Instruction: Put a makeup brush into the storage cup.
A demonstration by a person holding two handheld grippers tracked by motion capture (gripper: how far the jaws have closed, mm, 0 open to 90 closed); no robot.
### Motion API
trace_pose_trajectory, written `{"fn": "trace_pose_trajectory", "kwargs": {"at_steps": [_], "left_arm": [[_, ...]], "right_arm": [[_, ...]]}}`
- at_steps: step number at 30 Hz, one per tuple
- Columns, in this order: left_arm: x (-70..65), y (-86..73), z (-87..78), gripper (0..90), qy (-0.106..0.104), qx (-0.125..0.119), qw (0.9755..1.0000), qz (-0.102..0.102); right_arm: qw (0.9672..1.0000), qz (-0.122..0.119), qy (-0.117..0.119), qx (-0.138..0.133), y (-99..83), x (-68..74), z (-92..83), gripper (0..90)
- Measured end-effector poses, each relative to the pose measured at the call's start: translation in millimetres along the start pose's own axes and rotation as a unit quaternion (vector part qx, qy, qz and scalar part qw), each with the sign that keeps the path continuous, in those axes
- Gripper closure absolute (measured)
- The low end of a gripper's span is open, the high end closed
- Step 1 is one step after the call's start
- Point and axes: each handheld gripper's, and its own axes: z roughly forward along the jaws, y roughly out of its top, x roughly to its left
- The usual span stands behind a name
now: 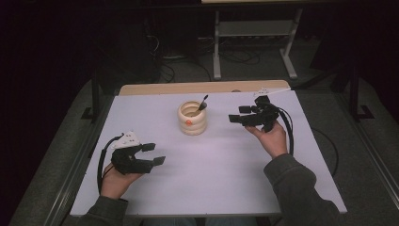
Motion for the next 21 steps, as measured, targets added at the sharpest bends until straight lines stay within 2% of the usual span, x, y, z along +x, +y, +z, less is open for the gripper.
{"fn": "trace_pose_trajectory", "kwargs": {"at_steps": [3,7,11,21], "left_arm": [[0.6,0.3,-1.2,32.3,0.002,0.003,1.0,0.003],[1.6,-0.9,-0.4,30.9,0.005,0.0,1.0,-0.006],[3.5,-2.6,0.5,29.5,0.01,0.009,0.9999,0.0],[4.6,-5.3,2.7,25.8,0.014,0.005,0.9998,-0.013]], "right_arm": [[1.0,-0.004,-0.004,0.003,-5.6,1.0,-2.7,28.2],[1.0,0.0,-0.004,0.003,-13.8,1.7,-8.6,27.8],[0.9999,-0.004,-0.012,0.007,-19.6,2.3,-12.9,27.1],[0.9999,-0.007,-0.015,0.002,-34.8,3.8,-24.0,27.1]]}}
